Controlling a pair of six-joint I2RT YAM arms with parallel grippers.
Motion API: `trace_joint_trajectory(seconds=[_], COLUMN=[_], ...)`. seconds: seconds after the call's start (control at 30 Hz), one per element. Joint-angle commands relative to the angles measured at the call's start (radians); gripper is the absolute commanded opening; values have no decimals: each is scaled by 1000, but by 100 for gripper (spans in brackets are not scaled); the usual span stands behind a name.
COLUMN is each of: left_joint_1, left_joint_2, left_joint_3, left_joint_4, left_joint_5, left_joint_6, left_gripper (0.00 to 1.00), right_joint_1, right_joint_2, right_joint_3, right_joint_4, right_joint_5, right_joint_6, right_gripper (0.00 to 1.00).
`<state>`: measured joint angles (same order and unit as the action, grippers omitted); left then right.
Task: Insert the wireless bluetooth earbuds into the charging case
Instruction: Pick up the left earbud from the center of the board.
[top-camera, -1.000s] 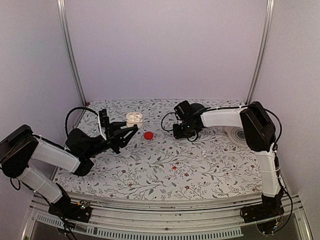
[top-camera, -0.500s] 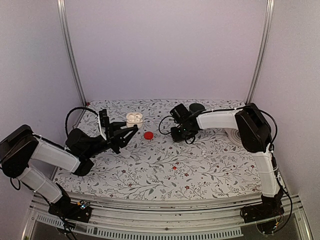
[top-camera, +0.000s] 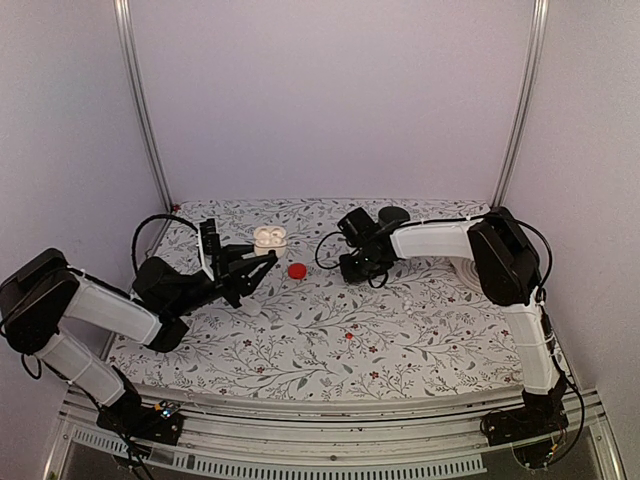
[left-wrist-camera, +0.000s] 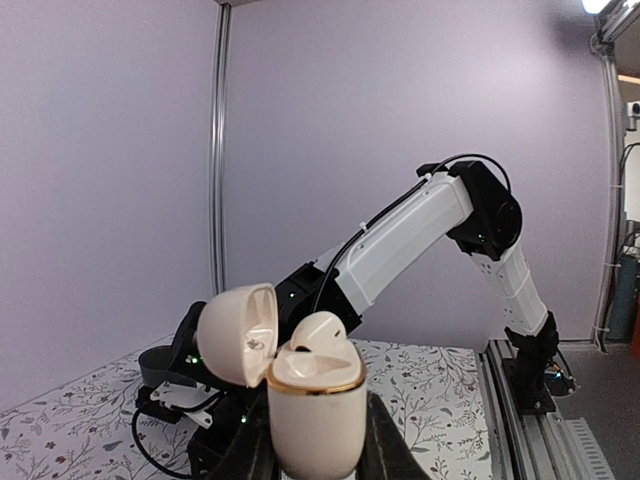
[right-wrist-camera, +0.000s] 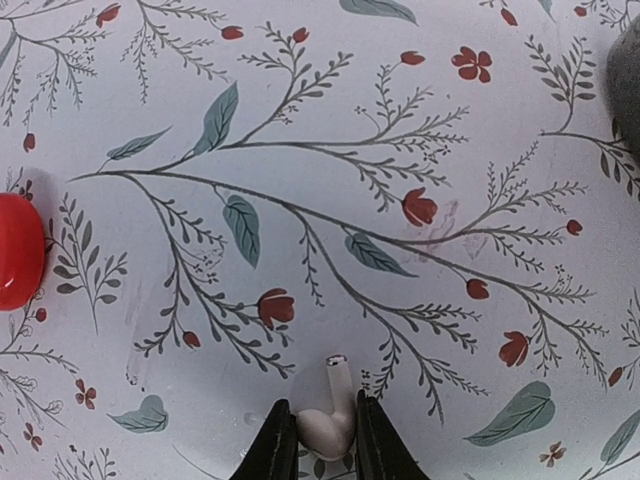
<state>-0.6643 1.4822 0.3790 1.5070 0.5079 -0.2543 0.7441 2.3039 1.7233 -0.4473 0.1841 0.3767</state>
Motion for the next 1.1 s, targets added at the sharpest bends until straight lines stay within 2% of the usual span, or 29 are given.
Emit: trace_joint_trajectory(seconds=[0.0, 0.17, 0.57, 0.87, 1.07], left_joint_1=[12, 12, -14, -75, -123], left_joint_2=[20, 48, 229, 373, 434], left_joint_3=[19, 22, 103, 147, 174], left_joint_4=[177, 184, 213, 284, 285], left_joint_5=[5, -13, -33, -46, -66], left_joint_6=[7, 29, 202, 372, 494], left_gripper=[0, 0, 0, 0, 0], right_joint_1=[3, -18, -60, -63, -62], right_joint_2=[18, -49, -381, -650, -749], right_joint_3=[1, -45, -275, -410, -434], right_joint_4=[-35, -22, 20, -99, -173], right_joint_5=[-11, -60, -319, -561, -720], right_joint_6=[-1, 1, -86, -142, -176], right_gripper=[18, 9, 8, 9, 10])
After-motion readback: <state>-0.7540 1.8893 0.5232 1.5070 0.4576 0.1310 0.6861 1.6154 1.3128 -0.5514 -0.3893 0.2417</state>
